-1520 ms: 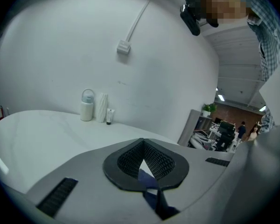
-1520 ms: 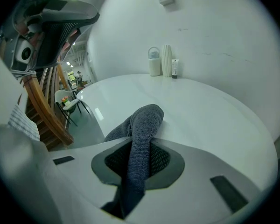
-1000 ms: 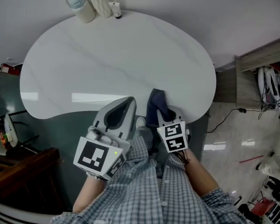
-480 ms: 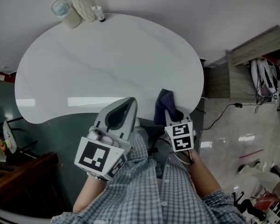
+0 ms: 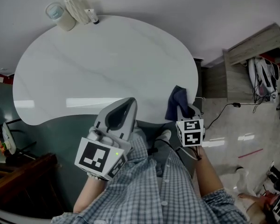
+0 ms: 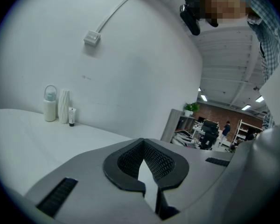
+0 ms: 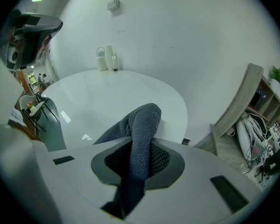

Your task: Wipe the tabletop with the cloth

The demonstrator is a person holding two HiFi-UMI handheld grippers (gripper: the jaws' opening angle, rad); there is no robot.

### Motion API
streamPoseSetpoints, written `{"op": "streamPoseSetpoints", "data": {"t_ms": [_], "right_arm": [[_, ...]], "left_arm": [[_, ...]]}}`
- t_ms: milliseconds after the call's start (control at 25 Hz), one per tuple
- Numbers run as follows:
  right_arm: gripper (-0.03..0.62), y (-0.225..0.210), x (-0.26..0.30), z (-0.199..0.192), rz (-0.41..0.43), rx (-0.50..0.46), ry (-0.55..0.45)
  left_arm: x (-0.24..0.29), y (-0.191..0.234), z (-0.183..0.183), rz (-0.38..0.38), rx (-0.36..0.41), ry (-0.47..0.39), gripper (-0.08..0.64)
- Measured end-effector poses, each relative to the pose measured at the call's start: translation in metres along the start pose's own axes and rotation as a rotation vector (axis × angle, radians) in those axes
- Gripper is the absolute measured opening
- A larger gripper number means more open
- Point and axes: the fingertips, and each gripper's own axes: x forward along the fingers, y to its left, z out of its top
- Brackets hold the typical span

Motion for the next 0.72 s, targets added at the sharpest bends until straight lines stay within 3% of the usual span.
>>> {"op": "streamPoseSetpoints", "data": {"t_ms": [720], "right_arm": [[0.053,-0.088,0.022,0.022,-0.119,0.019,0.007]], "left_arm": [[-0.004,0.006,-0.001,0.040,-0.011,0.007,0.005]]}}
